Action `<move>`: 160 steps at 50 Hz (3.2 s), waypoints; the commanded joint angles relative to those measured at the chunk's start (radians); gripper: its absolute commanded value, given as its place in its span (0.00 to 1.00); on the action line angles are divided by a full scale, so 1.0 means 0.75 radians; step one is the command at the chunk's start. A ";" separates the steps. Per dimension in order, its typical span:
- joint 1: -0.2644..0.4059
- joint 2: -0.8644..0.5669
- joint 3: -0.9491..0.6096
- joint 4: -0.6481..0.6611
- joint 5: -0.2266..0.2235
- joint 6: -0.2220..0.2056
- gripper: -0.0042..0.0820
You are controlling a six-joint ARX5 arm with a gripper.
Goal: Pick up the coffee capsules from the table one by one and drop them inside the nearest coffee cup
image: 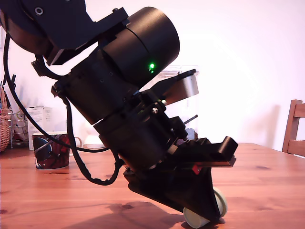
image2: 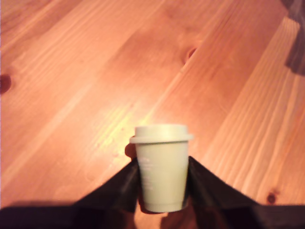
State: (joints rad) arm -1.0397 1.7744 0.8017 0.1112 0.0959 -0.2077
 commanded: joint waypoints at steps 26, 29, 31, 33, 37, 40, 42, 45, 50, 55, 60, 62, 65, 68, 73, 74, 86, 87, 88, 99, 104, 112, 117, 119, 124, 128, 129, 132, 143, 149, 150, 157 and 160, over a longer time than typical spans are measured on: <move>0.001 0.026 -0.010 0.116 -0.003 0.035 0.07; -0.003 0.026 -0.010 0.145 -0.017 0.048 0.07; -0.008 0.026 -0.010 0.164 -0.040 0.051 0.07; -0.015 0.026 -0.011 0.185 -0.062 0.068 0.07; -0.026 0.026 -0.012 0.226 -0.106 0.078 0.07; -0.033 0.026 -0.013 0.260 -0.128 0.078 0.07; -0.039 0.025 -0.015 0.284 -0.141 0.078 0.07; -0.049 0.024 -0.021 0.327 -0.157 0.078 0.07; -0.063 0.010 -0.052 0.409 -0.186 0.077 0.07; -0.066 -0.027 -0.106 0.479 -0.214 0.077 0.07; -0.061 -0.087 -0.169 0.519 -0.240 0.077 0.07; -0.054 -0.119 -0.194 0.532 -0.245 0.077 0.07; -0.042 -0.168 -0.233 0.556 -0.246 0.069 0.07; -0.028 -0.221 -0.265 0.566 -0.250 0.066 0.07; -0.002 -0.303 -0.322 0.594 -0.266 0.052 0.07; 0.004 -0.318 -0.333 0.593 -0.274 0.048 0.07; 0.110 -0.473 -0.460 0.591 -0.295 0.027 0.07; 0.120 -0.484 -0.469 0.591 -0.295 0.027 0.07; 0.133 -0.499 -0.482 0.591 -0.295 0.027 0.07; 0.270 -0.641 -0.573 0.571 -0.294 0.026 0.07; 0.334 -0.695 -0.602 0.567 -0.293 0.027 0.07; 0.437 -0.760 -0.609 0.468 -0.292 0.033 0.07; 0.506 -0.790 -0.609 0.426 -0.288 0.034 0.07; 0.533 -0.801 -0.609 0.413 -0.287 0.036 0.07; 0.610 -0.827 -0.609 0.393 -0.273 0.056 0.07; 0.680 -0.849 -0.609 0.379 -0.254 0.073 0.07; 0.696 -0.853 -0.609 0.377 -0.246 0.074 0.07; 0.751 -0.869 -0.609 0.365 -0.217 0.078 0.07; 0.935 -0.934 -0.609 0.320 -0.166 0.079 0.07; 1.030 -0.967 -0.609 0.293 -0.114 0.096 0.07; 1.045 -0.973 -0.609 0.289 -0.109 0.097 0.07; 1.134 -1.002 -0.609 0.270 -0.058 0.114 0.07; 1.161 -1.008 -0.609 0.270 -0.029 0.114 0.07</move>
State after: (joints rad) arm -0.1814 1.0275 0.3679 0.3092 0.0589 -0.1272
